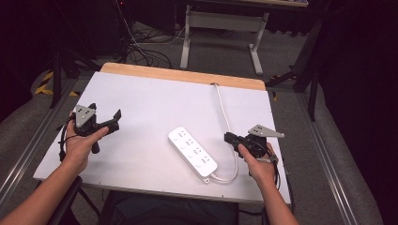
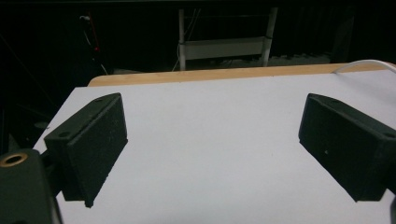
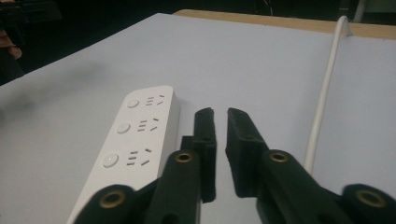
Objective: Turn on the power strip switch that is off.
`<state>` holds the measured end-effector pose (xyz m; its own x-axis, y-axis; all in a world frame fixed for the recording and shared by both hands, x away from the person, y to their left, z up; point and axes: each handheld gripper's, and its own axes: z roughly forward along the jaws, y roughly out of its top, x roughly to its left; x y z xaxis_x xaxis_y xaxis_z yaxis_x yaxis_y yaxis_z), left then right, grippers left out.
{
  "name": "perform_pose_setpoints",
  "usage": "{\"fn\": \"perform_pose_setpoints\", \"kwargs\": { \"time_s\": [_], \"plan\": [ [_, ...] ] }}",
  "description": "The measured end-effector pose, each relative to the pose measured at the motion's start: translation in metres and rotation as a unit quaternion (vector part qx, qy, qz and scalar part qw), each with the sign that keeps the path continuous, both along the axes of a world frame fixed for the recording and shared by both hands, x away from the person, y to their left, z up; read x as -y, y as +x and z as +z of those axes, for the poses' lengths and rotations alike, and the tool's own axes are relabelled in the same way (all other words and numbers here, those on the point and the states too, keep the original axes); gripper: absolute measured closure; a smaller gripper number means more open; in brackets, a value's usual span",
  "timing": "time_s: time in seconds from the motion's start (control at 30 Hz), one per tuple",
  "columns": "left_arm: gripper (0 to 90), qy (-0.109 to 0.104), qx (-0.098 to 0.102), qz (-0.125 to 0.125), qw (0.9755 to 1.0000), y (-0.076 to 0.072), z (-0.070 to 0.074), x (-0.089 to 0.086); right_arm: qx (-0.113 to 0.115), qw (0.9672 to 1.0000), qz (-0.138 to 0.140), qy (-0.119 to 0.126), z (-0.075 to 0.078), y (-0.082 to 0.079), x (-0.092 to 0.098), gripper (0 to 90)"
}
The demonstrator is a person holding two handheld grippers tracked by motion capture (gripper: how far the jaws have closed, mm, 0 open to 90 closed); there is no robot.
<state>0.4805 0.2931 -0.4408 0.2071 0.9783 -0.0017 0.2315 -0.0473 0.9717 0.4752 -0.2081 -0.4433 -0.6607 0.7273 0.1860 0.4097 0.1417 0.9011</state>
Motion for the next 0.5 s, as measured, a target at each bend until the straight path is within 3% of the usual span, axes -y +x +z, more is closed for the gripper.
{"fn": "perform_pose_setpoints", "kwargs": {
  "time_s": [0.17,0.27,0.37,0.5],
  "plan": [
    [8.7,-0.002,-0.001,-0.002,1.0000,0.0001,0.0000,0.0002,0.011,0.9989,-0.014,-0.044,0.0014,0.0007,0.0036,90.0],
    [8.9,-0.003,-0.001,-0.002,1.0000,0.0001,-0.0001,0.0003,0.032,0.9960,-0.025,-0.080,0.0021,0.0023,0.0045,90.0],
    [9.1,-0.003,-0.002,-0.003,1.0000,0.0001,0.0000,0.0001,0.048,0.9952,-0.029,-0.081,0.0039,0.0033,0.0055,90.0],
    [9.1,-0.003,-0.004,-0.004,1.0000,0.0005,-0.0002,0.0000,0.043,0.9970,-0.016,-0.062,0.0075,0.0044,0.0061,90.0]
  ]
}}
